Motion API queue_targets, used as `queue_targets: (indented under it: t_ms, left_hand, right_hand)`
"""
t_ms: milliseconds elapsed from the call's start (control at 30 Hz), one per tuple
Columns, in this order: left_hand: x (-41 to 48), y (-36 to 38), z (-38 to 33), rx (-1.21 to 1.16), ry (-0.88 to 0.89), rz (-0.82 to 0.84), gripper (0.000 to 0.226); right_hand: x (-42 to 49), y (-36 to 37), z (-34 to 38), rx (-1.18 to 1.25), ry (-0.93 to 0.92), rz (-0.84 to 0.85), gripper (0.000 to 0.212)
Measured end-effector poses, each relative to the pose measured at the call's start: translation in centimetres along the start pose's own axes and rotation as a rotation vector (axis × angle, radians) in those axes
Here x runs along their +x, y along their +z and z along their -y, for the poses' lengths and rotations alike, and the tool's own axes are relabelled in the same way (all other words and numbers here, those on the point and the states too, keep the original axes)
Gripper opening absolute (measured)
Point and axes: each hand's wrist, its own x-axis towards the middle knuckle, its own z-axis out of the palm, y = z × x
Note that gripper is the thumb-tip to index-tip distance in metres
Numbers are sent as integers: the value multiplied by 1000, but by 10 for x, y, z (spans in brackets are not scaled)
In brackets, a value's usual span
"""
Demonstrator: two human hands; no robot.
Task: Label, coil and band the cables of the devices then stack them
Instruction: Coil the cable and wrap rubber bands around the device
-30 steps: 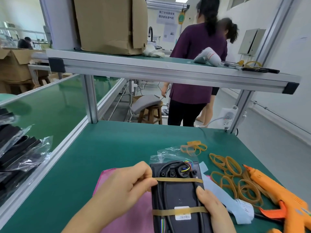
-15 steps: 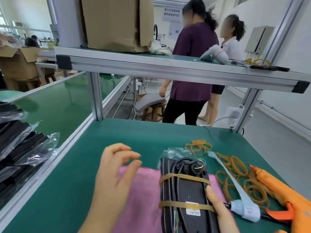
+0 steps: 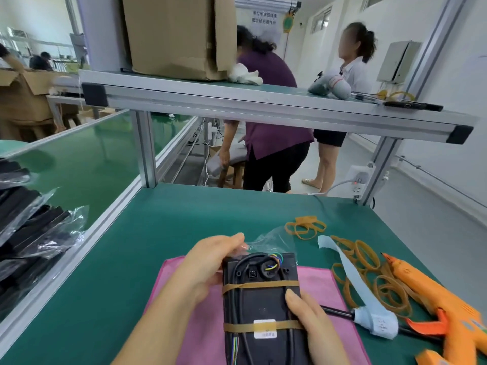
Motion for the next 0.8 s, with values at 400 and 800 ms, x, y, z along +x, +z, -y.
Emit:
queue_targets:
  t_ms: [400,800]
  left_hand:
    - [7,-16,-7,342,225,74,14]
    - [-19,-22,-35,679,664,-149,17]
  right_hand:
    - [-4,0,5,72,-105,24,20]
    - [-4,-11,4,-6,-65,12,19]
